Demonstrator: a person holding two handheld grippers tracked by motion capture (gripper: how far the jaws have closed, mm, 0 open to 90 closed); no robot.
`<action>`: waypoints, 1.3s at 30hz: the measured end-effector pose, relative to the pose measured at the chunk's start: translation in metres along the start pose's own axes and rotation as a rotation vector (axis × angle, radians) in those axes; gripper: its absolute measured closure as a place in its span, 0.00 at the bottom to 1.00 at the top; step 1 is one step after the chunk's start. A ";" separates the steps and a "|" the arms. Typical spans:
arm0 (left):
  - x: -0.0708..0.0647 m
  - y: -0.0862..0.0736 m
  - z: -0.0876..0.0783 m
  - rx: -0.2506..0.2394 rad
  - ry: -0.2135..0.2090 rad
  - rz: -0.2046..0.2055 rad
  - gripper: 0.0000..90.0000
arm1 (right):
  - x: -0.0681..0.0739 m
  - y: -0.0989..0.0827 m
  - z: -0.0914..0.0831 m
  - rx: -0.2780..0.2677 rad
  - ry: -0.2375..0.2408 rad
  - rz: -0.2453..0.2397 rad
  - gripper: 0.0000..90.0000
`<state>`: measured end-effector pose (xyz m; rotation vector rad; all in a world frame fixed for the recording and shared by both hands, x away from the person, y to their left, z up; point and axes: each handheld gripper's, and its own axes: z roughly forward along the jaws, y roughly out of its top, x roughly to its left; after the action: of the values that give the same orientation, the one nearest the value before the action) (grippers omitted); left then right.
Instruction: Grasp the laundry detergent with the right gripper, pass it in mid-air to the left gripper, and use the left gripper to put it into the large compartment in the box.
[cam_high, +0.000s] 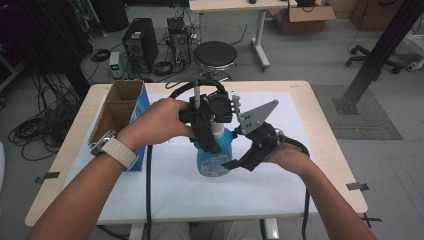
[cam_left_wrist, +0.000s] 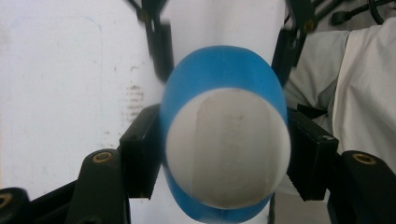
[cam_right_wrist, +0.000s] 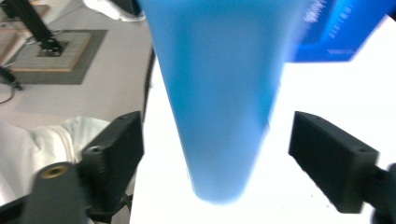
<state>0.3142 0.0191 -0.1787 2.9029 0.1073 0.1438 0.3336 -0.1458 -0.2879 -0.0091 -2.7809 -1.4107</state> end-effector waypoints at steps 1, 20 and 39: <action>0.001 -0.001 -0.001 0.002 -0.001 -0.012 0.43 | 0.000 0.000 0.000 0.000 0.000 0.000 0.18; 0.018 -0.024 -0.031 0.000 0.124 -0.305 0.42 | -0.007 -0.035 -0.068 0.247 -0.253 0.178 0.04; 0.039 -0.050 -0.071 -0.013 0.249 -0.660 0.42 | -0.004 -0.052 -0.108 0.555 -0.348 0.219 0.04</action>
<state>0.3424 0.0872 -0.1187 2.6540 1.0731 0.3778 0.3386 -0.2636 -0.2662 -0.5755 -3.2185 -0.6062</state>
